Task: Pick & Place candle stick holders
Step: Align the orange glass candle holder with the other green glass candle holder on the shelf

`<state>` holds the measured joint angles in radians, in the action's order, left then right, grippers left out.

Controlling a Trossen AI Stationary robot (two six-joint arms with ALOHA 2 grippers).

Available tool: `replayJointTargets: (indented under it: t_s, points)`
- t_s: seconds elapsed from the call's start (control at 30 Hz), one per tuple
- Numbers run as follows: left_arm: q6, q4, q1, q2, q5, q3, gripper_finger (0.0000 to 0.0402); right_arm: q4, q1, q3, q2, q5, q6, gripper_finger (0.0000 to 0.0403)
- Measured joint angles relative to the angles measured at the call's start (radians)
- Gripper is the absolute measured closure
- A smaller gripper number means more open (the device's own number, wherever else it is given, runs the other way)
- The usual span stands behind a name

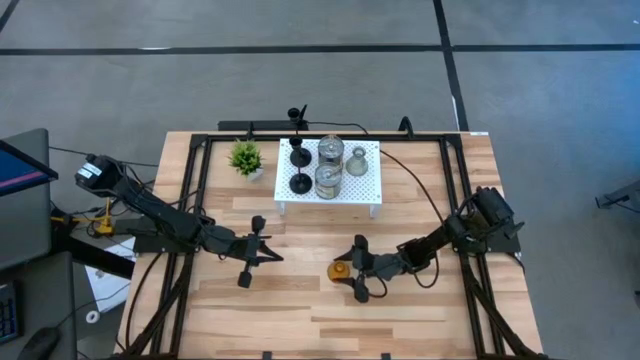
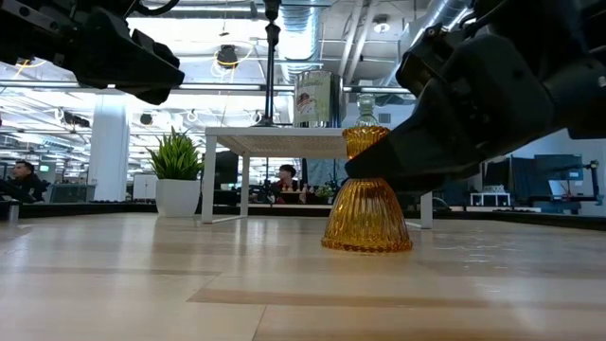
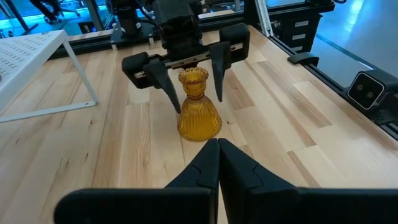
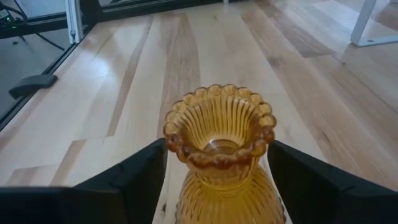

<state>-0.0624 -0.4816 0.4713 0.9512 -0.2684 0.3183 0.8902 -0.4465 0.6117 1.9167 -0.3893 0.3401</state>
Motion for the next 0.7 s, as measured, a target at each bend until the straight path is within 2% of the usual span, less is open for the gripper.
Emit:
replayJointTargets:
  t_s: [0.3, 0.7]
  points:
    - [0.000, 0.000, 0.000, 0.000, 0.000, 0.000, 0.0399, 0.004, 0.000, 0.000, 0.000, -0.001, 0.000, 0.0167]
    - [0.000, -0.001, 0.000, 0.000, 0.000, 0.000, 0.0399, 0.015, 0.000, 0.001, -0.003, -0.009, -0.003, 0.0275]
